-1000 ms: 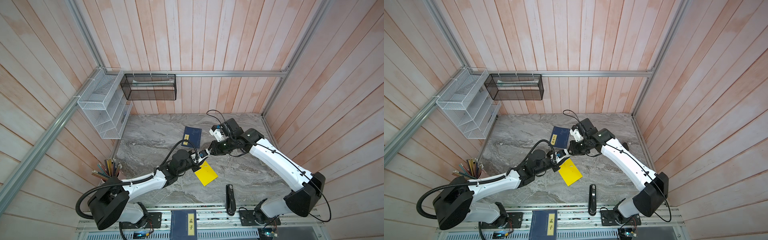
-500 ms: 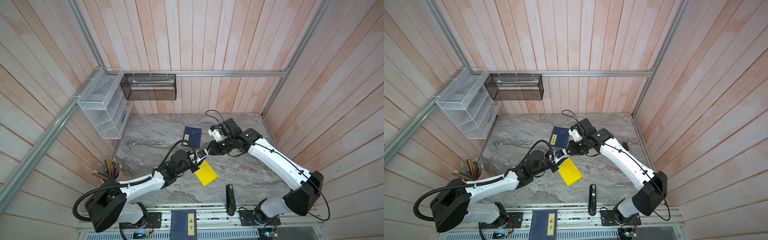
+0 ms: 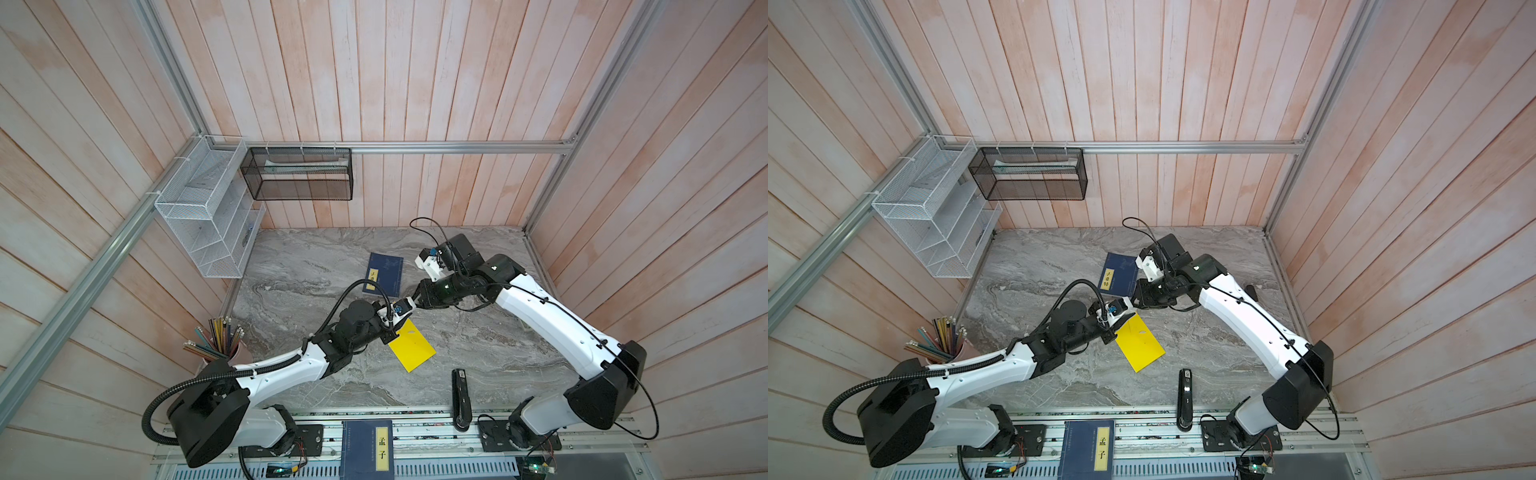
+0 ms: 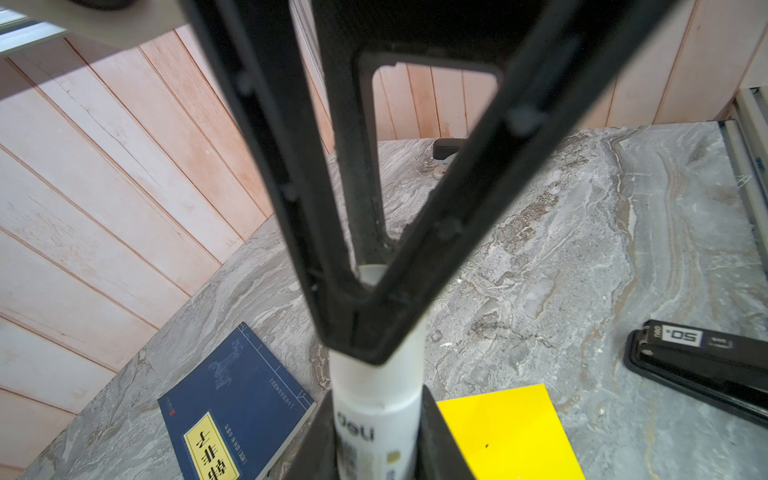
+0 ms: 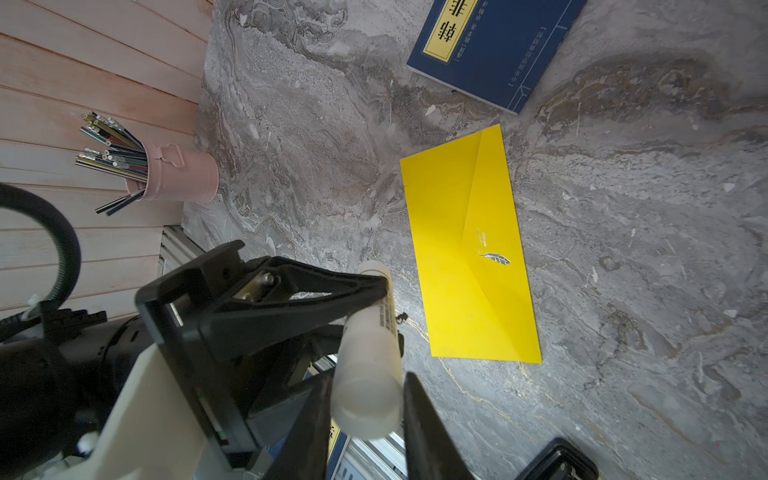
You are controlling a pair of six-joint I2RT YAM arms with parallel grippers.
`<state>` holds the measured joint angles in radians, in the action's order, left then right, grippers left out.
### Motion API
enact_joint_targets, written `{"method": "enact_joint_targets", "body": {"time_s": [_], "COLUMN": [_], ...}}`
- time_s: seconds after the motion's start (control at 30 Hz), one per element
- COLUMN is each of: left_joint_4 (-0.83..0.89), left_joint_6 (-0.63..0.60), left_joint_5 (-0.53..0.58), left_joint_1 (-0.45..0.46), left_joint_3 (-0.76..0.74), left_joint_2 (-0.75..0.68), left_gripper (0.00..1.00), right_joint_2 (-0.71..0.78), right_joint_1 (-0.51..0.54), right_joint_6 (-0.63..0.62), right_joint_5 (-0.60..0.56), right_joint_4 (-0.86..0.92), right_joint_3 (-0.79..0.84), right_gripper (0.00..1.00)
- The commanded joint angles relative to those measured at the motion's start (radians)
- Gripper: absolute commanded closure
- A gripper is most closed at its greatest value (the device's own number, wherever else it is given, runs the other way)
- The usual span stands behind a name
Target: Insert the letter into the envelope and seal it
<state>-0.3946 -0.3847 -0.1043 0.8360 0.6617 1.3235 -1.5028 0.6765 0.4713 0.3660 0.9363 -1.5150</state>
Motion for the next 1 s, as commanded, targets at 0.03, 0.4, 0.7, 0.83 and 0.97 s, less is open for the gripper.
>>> {"method": "enact_joint_targets", "body": {"time_s": [0.03, 0.4, 0.7, 0.83, 0.97], "left_joint_4": [-0.101, -0.082, -0.067, -0.048, -0.015], "left_joint_6": [-0.021, -0.022, -0.009, 0.008, 0.034], "left_joint_5": [-0.078, -0.075, -0.064, -0.037, -0.001], "left_joint_1": [0.018, 0.018, 0.019, 0.018, 0.019], "left_joint_3": [0.024, 0.027, 0.027, 0.027, 0.02], "left_joint_2": [-0.018, 0.002, -0.006, -0.028, -0.064], "left_gripper": [1.0, 1.0, 1.0, 1.0, 1.0], "right_joint_2": [-0.03, -0.03, 0.006, 0.057, 0.13], "right_joint_1": [0.004, -0.008, -0.062, -0.086, -0.113], "right_joint_6": [0.0, -0.01, -0.011, -0.005, 0.003], "right_joint_5": [-0.044, -0.076, -0.136, -0.2, -0.237], "right_joint_4": [-0.014, 0.029, 0.045, 0.009, -0.061], "right_joint_3": [-0.037, -0.12, -0.169, -0.14, -0.067], "right_gripper": [0.67, 0.58, 0.56, 0.56, 0.56]}}
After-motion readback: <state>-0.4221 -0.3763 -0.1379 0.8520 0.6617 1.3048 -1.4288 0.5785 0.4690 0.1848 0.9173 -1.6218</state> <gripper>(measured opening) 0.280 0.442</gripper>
